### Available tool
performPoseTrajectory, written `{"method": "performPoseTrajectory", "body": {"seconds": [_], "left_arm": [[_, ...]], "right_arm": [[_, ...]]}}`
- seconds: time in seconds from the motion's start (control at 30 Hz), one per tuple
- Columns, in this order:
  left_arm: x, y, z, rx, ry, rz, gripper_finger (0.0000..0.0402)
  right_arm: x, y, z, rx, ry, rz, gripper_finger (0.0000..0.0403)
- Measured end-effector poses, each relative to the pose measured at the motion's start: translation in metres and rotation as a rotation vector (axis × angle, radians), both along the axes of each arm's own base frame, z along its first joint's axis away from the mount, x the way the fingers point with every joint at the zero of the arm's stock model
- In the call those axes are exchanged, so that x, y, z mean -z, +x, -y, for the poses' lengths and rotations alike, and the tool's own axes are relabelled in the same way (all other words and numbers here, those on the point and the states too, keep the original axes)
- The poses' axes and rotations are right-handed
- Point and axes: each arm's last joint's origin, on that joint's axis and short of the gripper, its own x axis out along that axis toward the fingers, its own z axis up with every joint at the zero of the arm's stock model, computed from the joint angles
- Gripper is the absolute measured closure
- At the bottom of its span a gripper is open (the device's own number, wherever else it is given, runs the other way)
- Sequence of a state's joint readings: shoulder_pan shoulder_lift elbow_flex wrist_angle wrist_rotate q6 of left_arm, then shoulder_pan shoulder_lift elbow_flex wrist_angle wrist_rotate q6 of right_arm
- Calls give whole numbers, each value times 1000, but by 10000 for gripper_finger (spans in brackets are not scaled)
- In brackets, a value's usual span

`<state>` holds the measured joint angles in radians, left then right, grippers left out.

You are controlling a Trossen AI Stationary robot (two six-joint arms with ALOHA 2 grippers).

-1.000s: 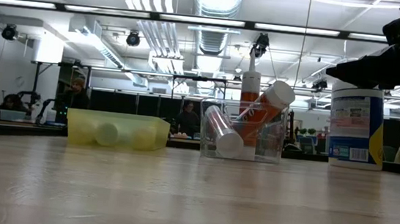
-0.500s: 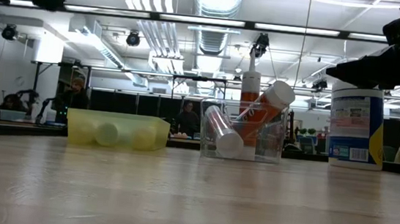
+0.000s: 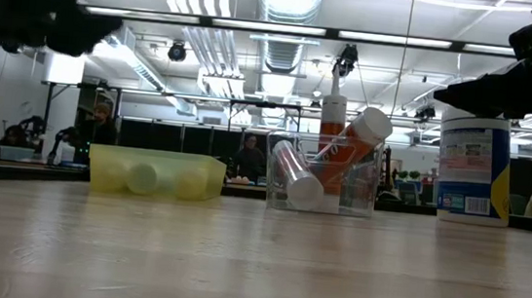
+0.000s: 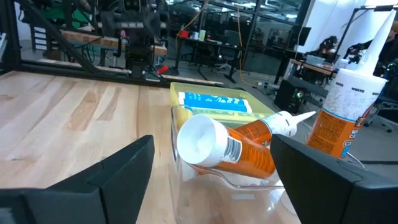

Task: Pick & place silicon tubes, Sealant and Lysol wipes
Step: Return to Home Position

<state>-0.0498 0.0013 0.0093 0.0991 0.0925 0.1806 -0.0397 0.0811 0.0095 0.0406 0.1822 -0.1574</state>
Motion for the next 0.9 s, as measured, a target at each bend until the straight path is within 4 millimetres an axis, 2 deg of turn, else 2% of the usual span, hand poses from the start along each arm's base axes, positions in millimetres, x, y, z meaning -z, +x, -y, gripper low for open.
{"method": "performPoseTrajectory", "body": {"seconds": [0.2,0.9], "left_arm": [[9,1,-2,-64,-4,-114,41],[11,2,-3,-96,-56,-130,41]], "right_arm": [[0,0,0,1,0,1,83],[0,0,0,0,0,0,83]]}}
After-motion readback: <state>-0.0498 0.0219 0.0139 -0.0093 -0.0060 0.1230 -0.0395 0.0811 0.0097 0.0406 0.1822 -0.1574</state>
